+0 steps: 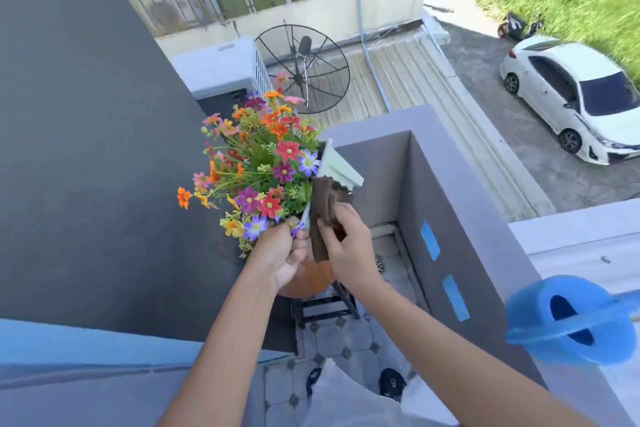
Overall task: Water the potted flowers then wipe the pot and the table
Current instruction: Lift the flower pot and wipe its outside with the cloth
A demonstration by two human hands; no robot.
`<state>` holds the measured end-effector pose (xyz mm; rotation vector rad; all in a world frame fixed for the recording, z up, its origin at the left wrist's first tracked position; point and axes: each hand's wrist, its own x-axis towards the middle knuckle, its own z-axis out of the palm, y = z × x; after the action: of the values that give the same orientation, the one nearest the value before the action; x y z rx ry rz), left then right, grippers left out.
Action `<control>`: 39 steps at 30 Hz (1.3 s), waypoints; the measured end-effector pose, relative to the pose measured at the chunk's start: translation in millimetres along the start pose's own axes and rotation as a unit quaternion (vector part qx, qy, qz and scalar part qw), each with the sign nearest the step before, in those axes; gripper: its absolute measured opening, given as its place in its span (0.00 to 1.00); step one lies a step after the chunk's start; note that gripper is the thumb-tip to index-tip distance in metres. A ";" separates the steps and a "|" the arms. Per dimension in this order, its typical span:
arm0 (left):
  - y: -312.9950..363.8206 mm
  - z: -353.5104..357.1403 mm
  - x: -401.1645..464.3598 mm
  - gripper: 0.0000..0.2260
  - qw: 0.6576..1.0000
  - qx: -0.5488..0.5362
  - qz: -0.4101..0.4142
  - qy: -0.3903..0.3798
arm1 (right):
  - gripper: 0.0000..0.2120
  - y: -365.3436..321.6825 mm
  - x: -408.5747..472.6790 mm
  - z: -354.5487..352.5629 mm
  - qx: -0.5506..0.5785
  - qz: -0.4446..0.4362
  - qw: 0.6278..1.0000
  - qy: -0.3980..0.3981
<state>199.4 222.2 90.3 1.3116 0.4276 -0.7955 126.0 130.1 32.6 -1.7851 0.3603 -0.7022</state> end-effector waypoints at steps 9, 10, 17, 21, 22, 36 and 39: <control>-6.3 7.9 -10.4 0.17 0.997 0.067 -0.017 -0.038 | 0.05 -1.3 93.4 -26.2 -0.011 0.063 0.987 0.146; -6.5 9.8 -11.1 0.17 0.997 0.066 -0.017 -0.037 | 0.04 -2.7 91.2 -25.4 0.003 0.073 0.987 0.144; 9.3 4.4 -4.8 0.12 0.999 0.028 -0.017 -0.012 | 0.14 -7.2 23.7 -12.5 0.025 0.009 0.999 0.022; 20.2 -0.4 -6.8 0.13 0.999 0.015 -0.027 -0.037 | 0.15 26.5 -1.0 -21.1 -0.036 -0.013 0.999 -0.003; 21.7 -0.5 -6.0 0.11 0.999 0.013 -0.028 -0.045 | 0.15 32.6 -4.7 -24.3 -0.041 0.013 0.999 0.010; 26.8 13.2 -8.9 0.17 0.999 0.006 -0.011 -0.049 | 0.14 2.7 18.3 -3.4 -0.041 -0.060 0.997 0.031; 26.1 8.8 -10.3 0.16 0.998 0.005 -0.016 -0.056 | 0.13 23.9 11.8 -10.4 -0.043 -0.005 0.998 0.045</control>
<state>210.1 217.9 117.3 1.2645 0.3559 -0.8939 131.1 107.8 15.5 -1.8412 0.4484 -0.7862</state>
